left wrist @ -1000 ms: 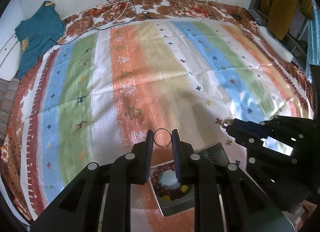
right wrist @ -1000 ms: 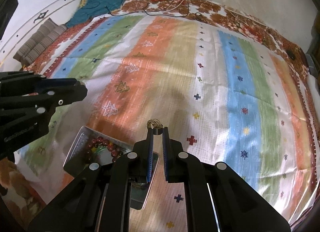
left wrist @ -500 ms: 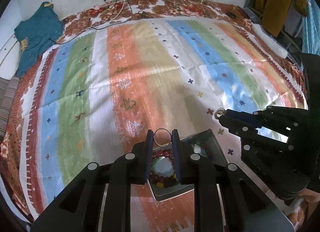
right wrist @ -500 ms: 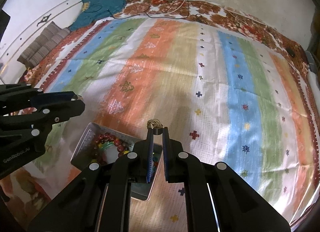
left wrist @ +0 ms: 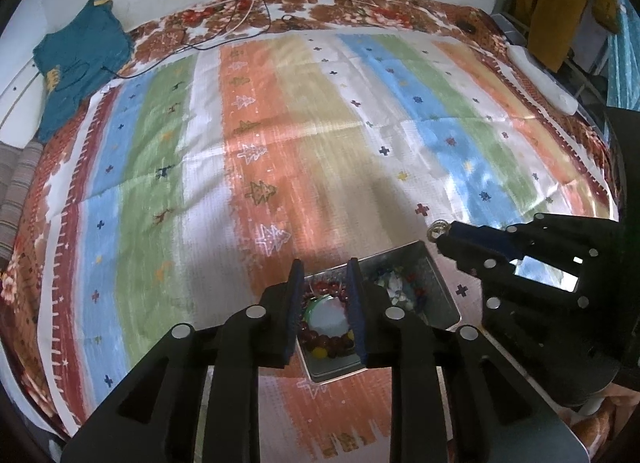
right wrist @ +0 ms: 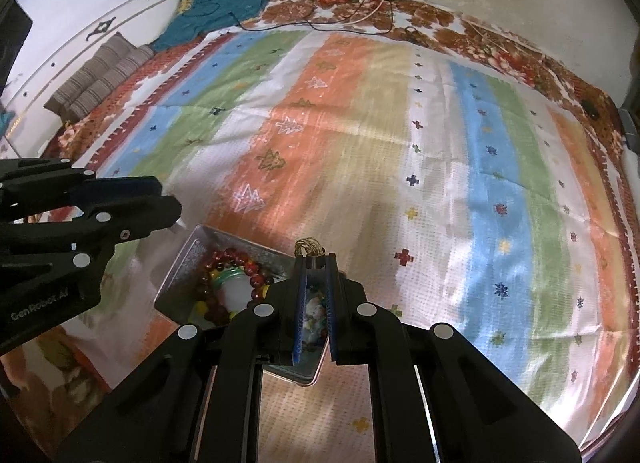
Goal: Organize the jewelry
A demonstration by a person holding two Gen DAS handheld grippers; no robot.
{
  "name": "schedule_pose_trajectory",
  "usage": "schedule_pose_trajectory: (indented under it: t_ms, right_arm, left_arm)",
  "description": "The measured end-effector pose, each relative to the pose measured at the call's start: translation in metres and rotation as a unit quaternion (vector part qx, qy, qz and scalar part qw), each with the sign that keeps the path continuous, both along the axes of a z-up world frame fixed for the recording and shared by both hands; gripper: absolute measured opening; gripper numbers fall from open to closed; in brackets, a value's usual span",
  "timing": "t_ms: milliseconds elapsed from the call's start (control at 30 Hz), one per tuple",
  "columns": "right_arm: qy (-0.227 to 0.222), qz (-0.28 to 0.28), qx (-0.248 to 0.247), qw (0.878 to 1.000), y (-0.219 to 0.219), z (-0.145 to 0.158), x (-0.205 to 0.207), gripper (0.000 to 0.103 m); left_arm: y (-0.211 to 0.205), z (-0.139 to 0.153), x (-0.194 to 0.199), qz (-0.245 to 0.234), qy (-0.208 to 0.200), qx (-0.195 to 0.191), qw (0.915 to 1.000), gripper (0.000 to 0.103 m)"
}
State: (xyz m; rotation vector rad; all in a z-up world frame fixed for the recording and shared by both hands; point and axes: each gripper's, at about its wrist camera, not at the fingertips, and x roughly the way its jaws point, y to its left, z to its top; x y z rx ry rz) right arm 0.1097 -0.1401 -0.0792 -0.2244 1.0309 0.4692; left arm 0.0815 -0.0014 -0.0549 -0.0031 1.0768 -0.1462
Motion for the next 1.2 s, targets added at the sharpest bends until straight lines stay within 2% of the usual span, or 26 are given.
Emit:
schedule_pose_trajectory:
  t_ms: [133,233,300,400,700,1000,1200]
  right_arm:
    - [-0.008,-0.003,-0.006,1.0,-0.003,0.002,-0.003,0.03]
    - [-0.012,-0.004,-0.003,1.0,-0.005,0.005,-0.007,0.031]
    - [-0.016,-0.005,-0.001,1.0,-0.007,0.007,-0.01,0.033]
    - [-0.021,-0.003,0.003,1.0,-0.01,0.011,-0.016,0.04]
    - [-0.039,0.0,0.008,0.999,-0.016,0.021,-0.031,0.061]
    - [-0.048,-0.005,0.015,0.999,-0.025,0.025,-0.036,0.076]
    - [-0.051,-0.008,0.021,0.998,-0.028,0.027,-0.038,0.082]
  left_arm:
    - [0.004,0.001,-0.003,0.005,-0.002,-0.008,1.0,0.03]
    - [0.005,0.004,-0.009,0.005,-0.007,-0.014,0.9999,0.037]
    - [0.007,0.006,-0.012,0.007,-0.01,-0.019,0.9997,0.05]
    - [0.008,0.009,-0.021,0.003,-0.015,-0.029,0.9995,0.06]
    - [0.009,0.015,-0.035,0.01,-0.03,-0.021,0.9993,0.081]
    - [0.014,0.022,-0.048,0.018,-0.045,-0.024,0.9985,0.096]
    - [0.011,0.024,-0.052,0.015,-0.052,-0.009,0.9985,0.097]
